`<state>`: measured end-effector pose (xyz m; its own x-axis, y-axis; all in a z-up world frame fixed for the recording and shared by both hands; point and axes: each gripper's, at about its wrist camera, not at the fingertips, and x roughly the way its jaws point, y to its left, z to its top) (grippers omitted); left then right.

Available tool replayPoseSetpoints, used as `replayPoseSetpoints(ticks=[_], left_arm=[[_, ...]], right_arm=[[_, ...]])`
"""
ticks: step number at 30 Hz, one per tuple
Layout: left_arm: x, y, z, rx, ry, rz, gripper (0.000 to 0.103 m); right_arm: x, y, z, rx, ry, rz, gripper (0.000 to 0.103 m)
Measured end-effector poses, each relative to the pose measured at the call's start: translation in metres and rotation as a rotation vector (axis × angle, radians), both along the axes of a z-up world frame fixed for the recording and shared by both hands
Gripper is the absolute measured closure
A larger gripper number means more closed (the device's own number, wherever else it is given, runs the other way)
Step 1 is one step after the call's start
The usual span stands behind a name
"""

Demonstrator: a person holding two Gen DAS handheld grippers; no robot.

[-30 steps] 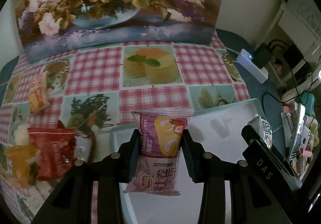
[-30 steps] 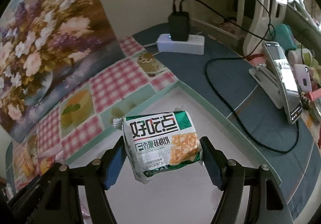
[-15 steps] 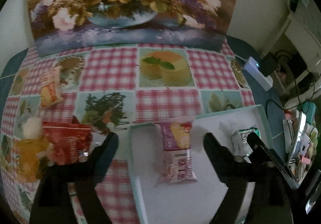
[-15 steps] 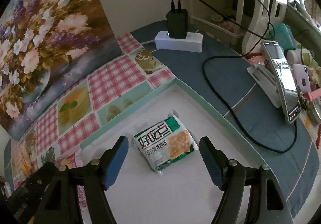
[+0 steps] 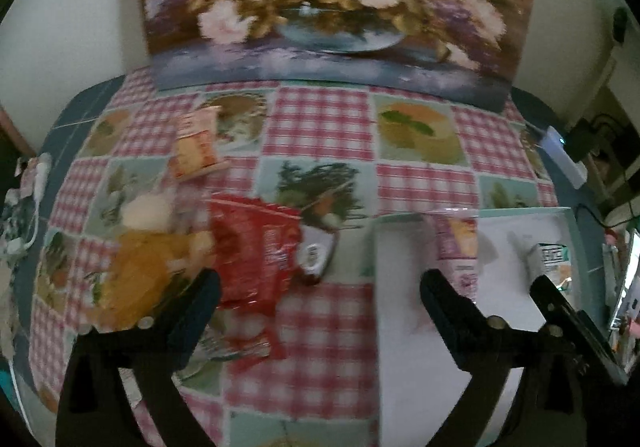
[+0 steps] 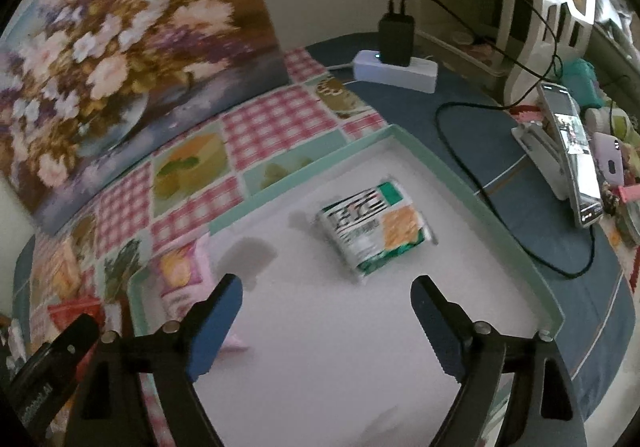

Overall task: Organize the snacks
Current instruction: 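Move both tools back to the snack pile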

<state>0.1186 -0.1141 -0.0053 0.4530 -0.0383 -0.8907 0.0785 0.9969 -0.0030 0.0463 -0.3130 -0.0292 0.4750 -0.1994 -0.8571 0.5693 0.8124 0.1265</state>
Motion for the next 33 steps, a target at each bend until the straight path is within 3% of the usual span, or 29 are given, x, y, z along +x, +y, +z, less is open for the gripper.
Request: replayPoseSetpoints(ticks=[1,17,23,26,33], left_arm=[[-0.003,0.005,0.001,0.004,-0.007,0.006,0.003],[-0.037,0.079,0.019,0.051,-0.134,0.114,0.003],[-0.038,0.105,0.021,0.033,-0.132,0.155,0.003],[-0.038,0.114,0.021,0.067,-0.137,0.165,0.003],[-0.035,0.155,0.016,0.064,-0.094,0.233,0.003]], right_arm=[[-0.002,0.004,0.001,0.002,-0.008,0.010,0.000],[-0.020,0.062,0.012,0.008,-0.103,0.150,0.000],[-0.023,0.080,0.010,0.012,-0.097,0.195,0.000],[-0.020,0.089,0.006,0.032,-0.083,0.231,0.000],[-0.011,0.119,0.002,0.035,-0.082,0.339,0.000]])
